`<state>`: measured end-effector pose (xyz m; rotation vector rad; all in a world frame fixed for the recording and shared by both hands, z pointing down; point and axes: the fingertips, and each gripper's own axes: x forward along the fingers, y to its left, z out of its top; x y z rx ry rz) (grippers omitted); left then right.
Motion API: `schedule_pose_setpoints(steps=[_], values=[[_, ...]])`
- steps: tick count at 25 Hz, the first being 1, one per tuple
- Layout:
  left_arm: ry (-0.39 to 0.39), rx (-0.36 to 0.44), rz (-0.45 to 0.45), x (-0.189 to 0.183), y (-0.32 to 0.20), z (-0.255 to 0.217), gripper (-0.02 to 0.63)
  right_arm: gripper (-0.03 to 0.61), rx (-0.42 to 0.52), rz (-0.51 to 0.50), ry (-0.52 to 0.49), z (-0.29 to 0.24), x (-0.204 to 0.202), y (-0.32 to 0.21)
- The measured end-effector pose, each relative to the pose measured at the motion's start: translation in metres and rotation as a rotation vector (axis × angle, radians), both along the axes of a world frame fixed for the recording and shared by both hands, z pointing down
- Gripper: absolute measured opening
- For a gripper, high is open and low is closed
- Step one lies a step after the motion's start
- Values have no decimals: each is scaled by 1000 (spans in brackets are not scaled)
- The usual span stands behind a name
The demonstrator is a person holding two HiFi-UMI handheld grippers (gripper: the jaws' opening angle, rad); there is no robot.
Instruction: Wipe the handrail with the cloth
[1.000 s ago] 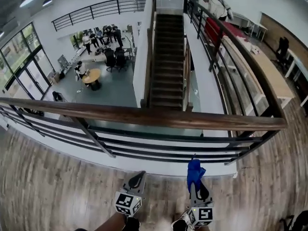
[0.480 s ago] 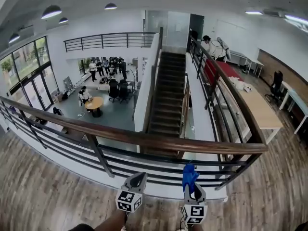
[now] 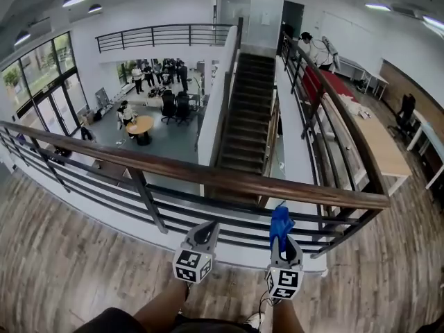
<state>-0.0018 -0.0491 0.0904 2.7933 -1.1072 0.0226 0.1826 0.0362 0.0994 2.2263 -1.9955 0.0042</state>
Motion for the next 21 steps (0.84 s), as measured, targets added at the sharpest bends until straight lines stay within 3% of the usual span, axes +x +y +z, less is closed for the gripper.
schedule_pose_setpoints(steps=[15,21], values=[[8,-11,-13,-8,11,4,5,91,1,-50,13,-1,-28,9],[41,-3,-61,-11,-1,-2,5,91,6,-58,28,-1,-23,0]])
